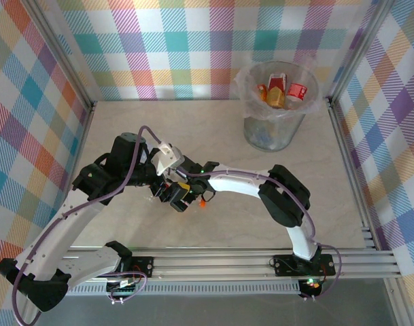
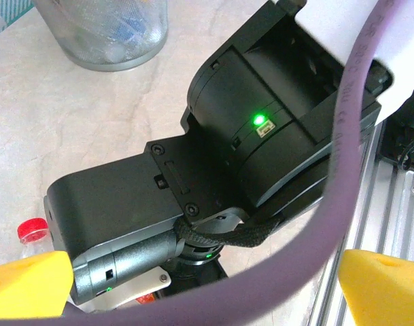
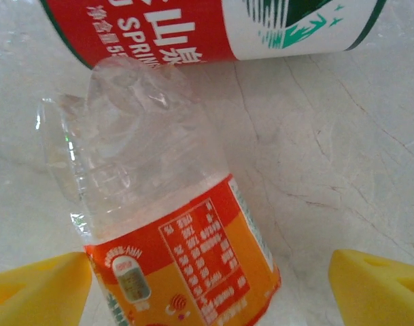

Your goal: Put the plastic bottles in the bin

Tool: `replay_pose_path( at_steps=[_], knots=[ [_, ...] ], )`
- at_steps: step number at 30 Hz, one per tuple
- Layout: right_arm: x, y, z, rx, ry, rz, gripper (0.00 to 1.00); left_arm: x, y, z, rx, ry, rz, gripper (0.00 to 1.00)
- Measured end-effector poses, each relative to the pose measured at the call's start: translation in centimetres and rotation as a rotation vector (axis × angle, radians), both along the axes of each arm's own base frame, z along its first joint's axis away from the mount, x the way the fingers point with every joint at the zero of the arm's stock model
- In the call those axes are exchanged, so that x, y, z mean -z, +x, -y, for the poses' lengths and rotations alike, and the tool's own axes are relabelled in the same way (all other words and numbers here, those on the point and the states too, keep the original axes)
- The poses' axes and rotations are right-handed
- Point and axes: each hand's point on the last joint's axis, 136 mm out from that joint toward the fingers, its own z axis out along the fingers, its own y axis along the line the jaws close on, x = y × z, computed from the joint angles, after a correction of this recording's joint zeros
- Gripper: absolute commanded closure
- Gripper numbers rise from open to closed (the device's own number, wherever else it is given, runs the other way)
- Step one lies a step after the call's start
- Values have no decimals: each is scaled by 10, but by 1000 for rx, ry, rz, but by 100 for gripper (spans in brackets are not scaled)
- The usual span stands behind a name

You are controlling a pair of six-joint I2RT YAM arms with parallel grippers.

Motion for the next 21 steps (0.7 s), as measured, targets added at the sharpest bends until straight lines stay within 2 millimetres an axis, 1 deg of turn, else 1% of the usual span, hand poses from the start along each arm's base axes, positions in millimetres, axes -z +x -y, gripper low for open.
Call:
replay_pose_path(
  at_steps=[2,5,8,13,15,18,21],
  knots=[
    [4,3,2,19,-15,7,14,0,0,0,1,0,0,0],
    [8,8,5,51,-32,22,21,0,0,0,1,0,0,0],
    [8,12,6,80,-37,37,25,0,0,0,0,-1,0,0],
    [7,18,8,119,-37,49,28,-1,1,1,0,-4,6,0],
    [7,20,9,135,-35,50,32,-1,1,1,1,-5,5,0],
    [13,24,16,158,-40,43,35,-2,0,1,4,-7,4,0],
    [21,29,27,189,-56,31,38,-2,0,1,6,-9,4,0]
  ],
)
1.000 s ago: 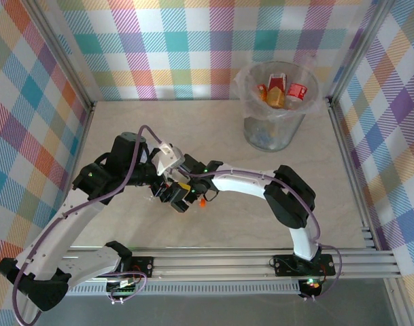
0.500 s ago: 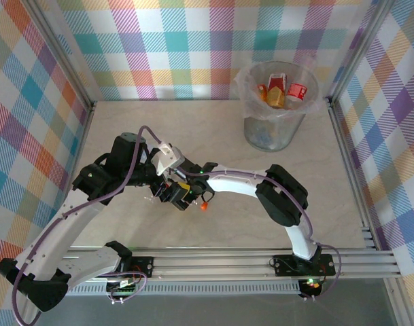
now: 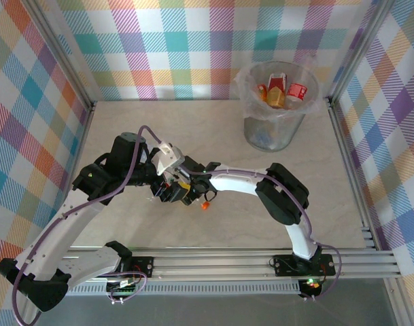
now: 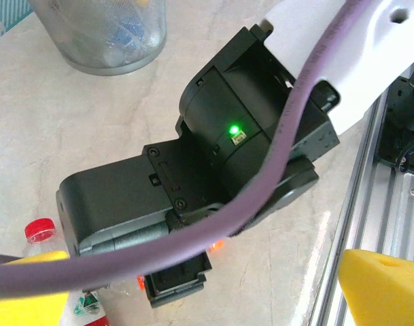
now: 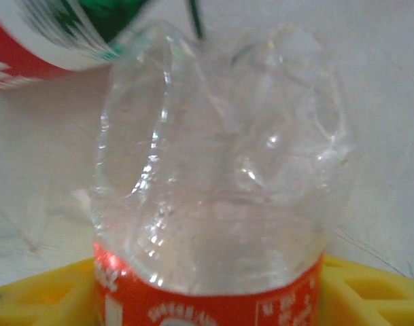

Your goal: Put the plastic bottles in the bin

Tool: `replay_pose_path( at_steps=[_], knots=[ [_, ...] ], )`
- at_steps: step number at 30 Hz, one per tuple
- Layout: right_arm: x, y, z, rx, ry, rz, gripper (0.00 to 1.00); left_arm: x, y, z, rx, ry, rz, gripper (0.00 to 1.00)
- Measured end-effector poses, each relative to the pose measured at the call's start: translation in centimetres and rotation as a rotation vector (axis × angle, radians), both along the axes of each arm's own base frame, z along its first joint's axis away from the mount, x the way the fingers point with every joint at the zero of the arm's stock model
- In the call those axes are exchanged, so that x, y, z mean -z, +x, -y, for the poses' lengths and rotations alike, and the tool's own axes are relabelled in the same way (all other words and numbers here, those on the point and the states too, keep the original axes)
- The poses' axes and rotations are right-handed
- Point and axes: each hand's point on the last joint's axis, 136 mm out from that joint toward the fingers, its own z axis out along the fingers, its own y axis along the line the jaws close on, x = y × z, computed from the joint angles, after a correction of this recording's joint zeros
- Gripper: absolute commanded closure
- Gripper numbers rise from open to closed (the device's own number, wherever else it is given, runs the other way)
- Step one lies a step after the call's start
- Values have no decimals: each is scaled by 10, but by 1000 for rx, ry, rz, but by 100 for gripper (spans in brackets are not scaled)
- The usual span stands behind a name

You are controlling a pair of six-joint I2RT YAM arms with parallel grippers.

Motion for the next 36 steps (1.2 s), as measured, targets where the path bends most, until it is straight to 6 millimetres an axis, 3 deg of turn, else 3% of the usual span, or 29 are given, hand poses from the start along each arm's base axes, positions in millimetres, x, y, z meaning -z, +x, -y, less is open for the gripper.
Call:
replay_pose_path(
  at_steps=[3,13,20,30,36],
  knots=[
    [-2,7,10,29,8,2,41,-1,0,0,1,-2,2,0],
    [-13,24,70,182,34,-26,43,-12,4,8,24,-50,34,0],
    [-53,37,99,272,126,8,44,-13,5,14,37,-75,22,0],
    [-113,48,122,333,246,87,44,-18,16,26,3,-156,-14,0],
    [-151,45,134,349,285,146,43,-22,33,39,-50,-250,-72,0]
  ],
)
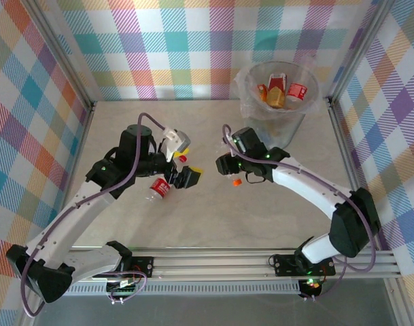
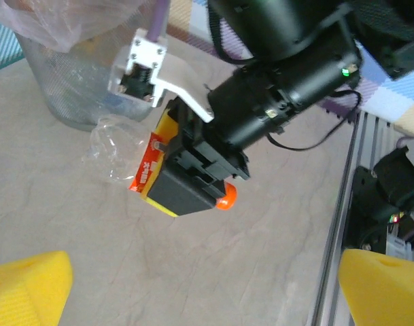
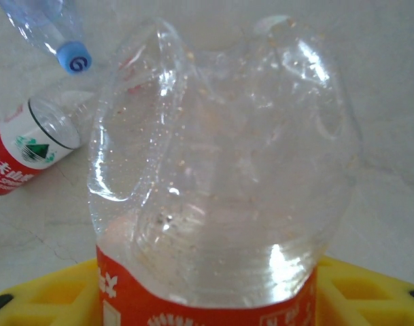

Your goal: Put the plastic bottles in the bin

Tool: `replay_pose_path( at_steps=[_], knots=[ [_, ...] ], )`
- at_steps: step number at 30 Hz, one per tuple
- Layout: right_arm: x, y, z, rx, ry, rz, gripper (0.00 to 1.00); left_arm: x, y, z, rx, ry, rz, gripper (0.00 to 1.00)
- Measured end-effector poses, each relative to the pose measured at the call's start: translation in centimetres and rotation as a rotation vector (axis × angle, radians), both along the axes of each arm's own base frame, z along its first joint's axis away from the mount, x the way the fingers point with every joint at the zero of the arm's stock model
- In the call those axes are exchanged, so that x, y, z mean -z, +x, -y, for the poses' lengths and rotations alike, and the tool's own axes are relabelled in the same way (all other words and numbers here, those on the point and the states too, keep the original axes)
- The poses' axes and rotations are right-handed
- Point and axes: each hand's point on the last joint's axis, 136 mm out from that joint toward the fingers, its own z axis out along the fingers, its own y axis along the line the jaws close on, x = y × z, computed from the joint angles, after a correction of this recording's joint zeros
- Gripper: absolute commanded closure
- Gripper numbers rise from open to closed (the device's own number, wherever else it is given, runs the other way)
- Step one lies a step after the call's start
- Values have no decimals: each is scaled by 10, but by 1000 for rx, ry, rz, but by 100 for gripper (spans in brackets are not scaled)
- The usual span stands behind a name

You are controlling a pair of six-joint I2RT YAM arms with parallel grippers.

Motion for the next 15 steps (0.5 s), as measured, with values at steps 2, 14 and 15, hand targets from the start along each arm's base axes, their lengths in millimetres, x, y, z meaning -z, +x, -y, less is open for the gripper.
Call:
replay_pose_path(
  at_steps=[2,14,15],
  knots=[
    [-15,2,3,10,12,24,43,-4,8,5,-25,-39,-19,0],
    [-120,41,40,180,128,187,42,-21,37,26,-102,-178,-77,0],
    [-126,44,44,199,136,196,42,-23,37,27,-98,-186,-73,0]
  ],
)
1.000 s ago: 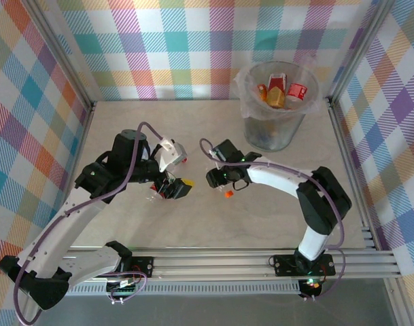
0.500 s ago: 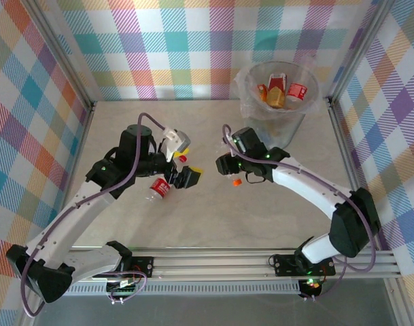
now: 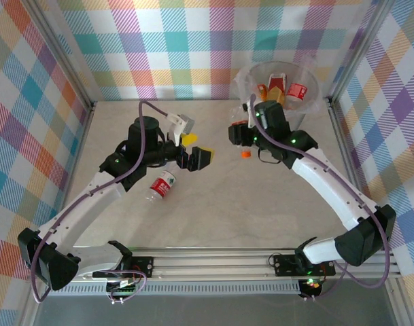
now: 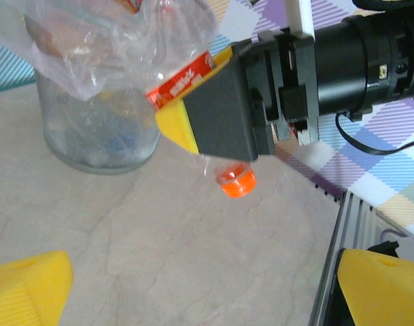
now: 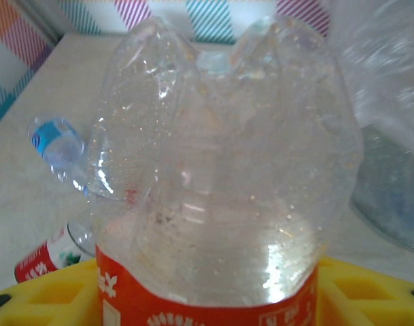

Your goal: Put the plastic bottles in the bin

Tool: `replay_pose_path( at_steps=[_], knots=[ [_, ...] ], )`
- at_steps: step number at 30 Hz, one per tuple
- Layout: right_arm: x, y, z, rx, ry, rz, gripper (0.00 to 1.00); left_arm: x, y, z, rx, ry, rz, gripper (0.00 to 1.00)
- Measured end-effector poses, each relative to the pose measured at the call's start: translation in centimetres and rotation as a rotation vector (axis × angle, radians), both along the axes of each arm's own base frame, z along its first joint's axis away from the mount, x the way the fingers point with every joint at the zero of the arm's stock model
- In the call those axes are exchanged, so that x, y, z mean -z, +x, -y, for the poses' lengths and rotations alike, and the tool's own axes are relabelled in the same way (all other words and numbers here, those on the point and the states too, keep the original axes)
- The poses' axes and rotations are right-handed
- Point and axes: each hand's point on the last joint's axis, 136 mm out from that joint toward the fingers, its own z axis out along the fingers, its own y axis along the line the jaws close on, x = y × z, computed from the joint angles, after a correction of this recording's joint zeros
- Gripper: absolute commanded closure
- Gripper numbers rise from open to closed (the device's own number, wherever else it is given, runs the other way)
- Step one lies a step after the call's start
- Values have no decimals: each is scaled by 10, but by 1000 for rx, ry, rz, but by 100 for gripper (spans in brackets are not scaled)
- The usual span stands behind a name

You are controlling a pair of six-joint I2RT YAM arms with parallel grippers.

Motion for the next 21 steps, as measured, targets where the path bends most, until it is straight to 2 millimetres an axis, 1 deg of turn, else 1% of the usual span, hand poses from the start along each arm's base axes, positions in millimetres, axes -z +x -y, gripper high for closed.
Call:
replay_pose_path(
  at_steps=[3,8,13,18,21],
  knots=[
    [-20,10,15,65,30,27,42,-2,-1,2,6,-7,5,0],
    [-53,27,45,190,96,75,43,4,-3,0,-3,3,-3,0],
    [-68,44,67,291,133,97,42,6,-10,-5,-7,6,3,0],
    [-78,66,75,342,155,108,42,5,-10,-6,-10,9,17,0],
    [-80,79,80,373,171,107,42,3,-12,-7,-7,16,41,0]
  ],
)
